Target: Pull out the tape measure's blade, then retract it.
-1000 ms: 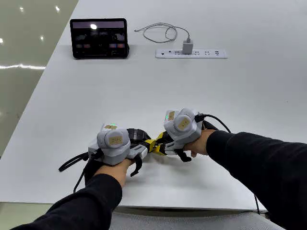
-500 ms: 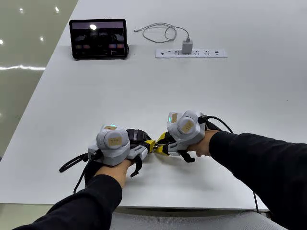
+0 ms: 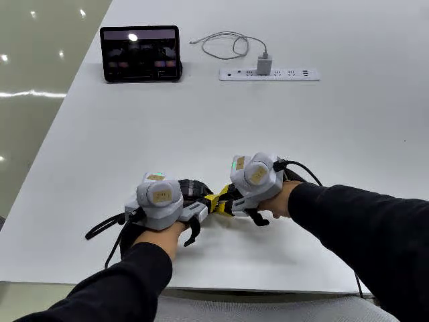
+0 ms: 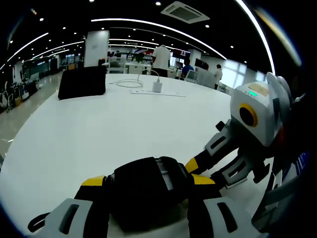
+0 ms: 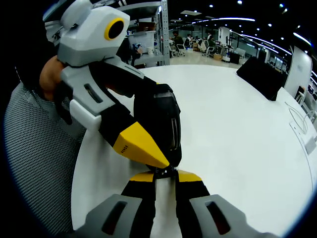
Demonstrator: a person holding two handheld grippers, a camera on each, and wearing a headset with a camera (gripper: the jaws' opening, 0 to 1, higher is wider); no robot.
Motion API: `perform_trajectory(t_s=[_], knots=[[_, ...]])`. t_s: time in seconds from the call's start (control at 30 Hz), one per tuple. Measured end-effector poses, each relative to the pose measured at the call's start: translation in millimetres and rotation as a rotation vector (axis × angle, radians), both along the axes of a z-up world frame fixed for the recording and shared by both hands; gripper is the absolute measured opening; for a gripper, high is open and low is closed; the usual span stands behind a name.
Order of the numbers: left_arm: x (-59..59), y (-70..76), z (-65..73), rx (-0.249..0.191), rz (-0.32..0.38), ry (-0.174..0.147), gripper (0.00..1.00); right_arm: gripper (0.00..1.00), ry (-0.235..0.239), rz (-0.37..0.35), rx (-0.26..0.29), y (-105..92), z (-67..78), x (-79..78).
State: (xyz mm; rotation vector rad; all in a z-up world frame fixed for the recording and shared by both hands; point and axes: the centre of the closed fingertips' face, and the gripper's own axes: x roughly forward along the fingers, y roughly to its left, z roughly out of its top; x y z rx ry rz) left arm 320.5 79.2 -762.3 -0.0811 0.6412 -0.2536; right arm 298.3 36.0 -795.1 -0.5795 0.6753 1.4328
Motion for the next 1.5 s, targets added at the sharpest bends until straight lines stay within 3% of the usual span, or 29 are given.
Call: perform_trajectory(t_s=[0.63,0.67,0.83,0.93,1.1,1.13,1.17,1.2,1.3,1.4,1.5], knots=[[-0.3,-1.0,0.2,0.005,-0.004,-0.006,0.61,0.11,-0.007,-0.014,0.005,-0.2,0.3,-0.2],[-0.2,-1.9,0.2,0.026,-0.015,-0.009,0.61,0.11,-0.006,-0.013,0.002,0.2,0.3,-0.5],[-0.3,-1.9,-1.0,0.024,-0.025,0.017,0.63,0.12,-0.013,-0.004,0.000,0.1,0.3,-1.1],[-3.5,-1.9,-3.5,0.075,-0.076,0.032,0.62,0.12,-0.018,-0.004,-0.002,0.4,0.1,-1.1],[-2.8,-1.3,-3.3,0.048,-0.097,0.049,0.62,0.13,-0.034,-0.016,-0.007,-0.8,0.3,-0.1],[-2.7,-2.6,-4.9,0.035,-0.110,0.052,0.63,0.14,-0.025,-0.033,-0.006,-2.2,0.2,-0.1],[-6.1,-8.0,-8.1,-0.017,-0.138,0.079,0.66,0.14,-0.003,-0.069,0.013,-3.7,1.4,2.0],[-6.7,-7.5,-9.0,-0.030,-0.139,0.089,0.67,0.15,0.007,-0.092,0.016,-6.1,1.8,3.7],[-5.7,-0.2,-8.6,-0.022,-0.145,0.090,0.72,0.18,0.013,-0.109,0.026,-14.5,4.8,4.7],[-3.6,4.3,-1.0,-0.042,-0.158,0.081,0.85,0.24,0.009,-0.135,0.022,-25.8,8.1,6.1],[-2.4,13.0,1.3,-0.009,-0.187,0.076,1.00,0.30,0.006,-0.177,0.041,-36.3,13.6,10.0]])
